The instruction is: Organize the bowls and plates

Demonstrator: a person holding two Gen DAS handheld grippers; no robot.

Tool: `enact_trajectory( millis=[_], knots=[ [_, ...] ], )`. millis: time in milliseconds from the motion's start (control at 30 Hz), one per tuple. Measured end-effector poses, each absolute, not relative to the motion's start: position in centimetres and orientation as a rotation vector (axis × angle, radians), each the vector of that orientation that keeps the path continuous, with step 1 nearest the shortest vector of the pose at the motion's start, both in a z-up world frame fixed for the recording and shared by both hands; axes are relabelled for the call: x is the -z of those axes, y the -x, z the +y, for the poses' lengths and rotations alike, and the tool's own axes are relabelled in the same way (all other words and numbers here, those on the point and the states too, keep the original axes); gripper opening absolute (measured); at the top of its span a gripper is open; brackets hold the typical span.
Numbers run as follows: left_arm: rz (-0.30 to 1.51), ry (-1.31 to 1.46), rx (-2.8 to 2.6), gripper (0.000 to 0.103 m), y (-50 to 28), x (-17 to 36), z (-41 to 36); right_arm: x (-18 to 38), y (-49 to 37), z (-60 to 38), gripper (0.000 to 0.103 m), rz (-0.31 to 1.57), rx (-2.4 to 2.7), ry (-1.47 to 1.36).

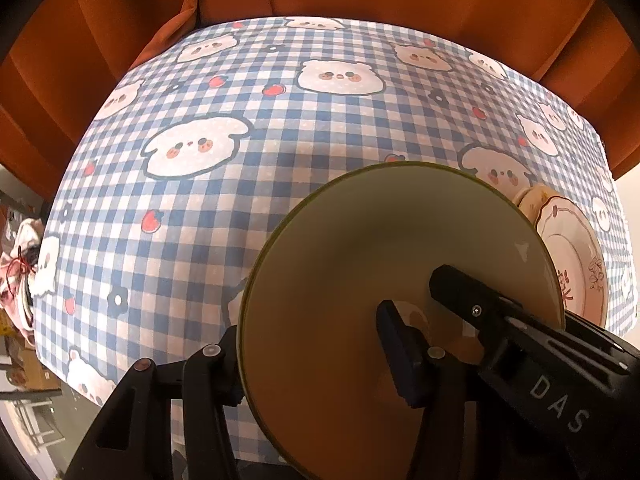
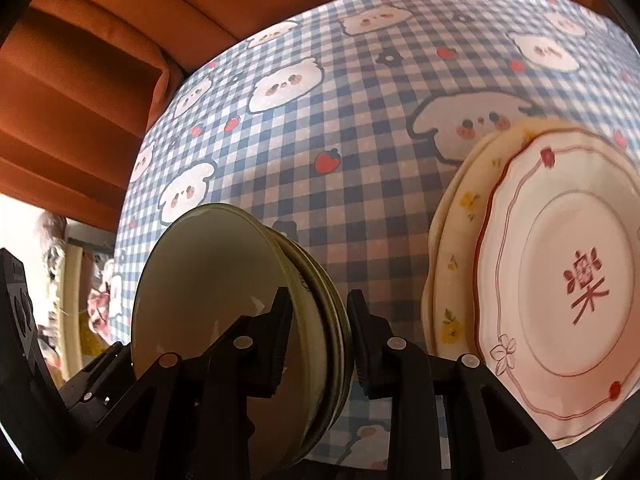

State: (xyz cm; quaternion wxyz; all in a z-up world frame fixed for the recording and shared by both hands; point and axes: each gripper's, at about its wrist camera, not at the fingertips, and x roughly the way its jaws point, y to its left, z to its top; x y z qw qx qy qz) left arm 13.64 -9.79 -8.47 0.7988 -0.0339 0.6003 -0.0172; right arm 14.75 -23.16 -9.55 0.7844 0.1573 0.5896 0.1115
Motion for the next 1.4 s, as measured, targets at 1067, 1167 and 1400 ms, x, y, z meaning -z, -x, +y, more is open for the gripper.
enact_trajectory(
  millis=[1067, 1167, 1400],
  knots=[
    [1.149, 0.018, 0.231, 0.052, -12.1, 2.0, -10.8, 2.0, -10.2, -23.4, 0.032, 1.085, -0.041, -0.383],
    [1.146, 0.042, 0.201, 0.052, -12.1, 1.9, -12.2, 2.0, -10.5, -24.6, 0.032, 1.082, -0.071, -0.372],
    [1.136, 0.084, 0.146, 0.052, -12.4, 1.3, -16.0, 1.6, -11.4, -28.5, 0.032, 1.084, -0.136, -0.330]
  ],
)
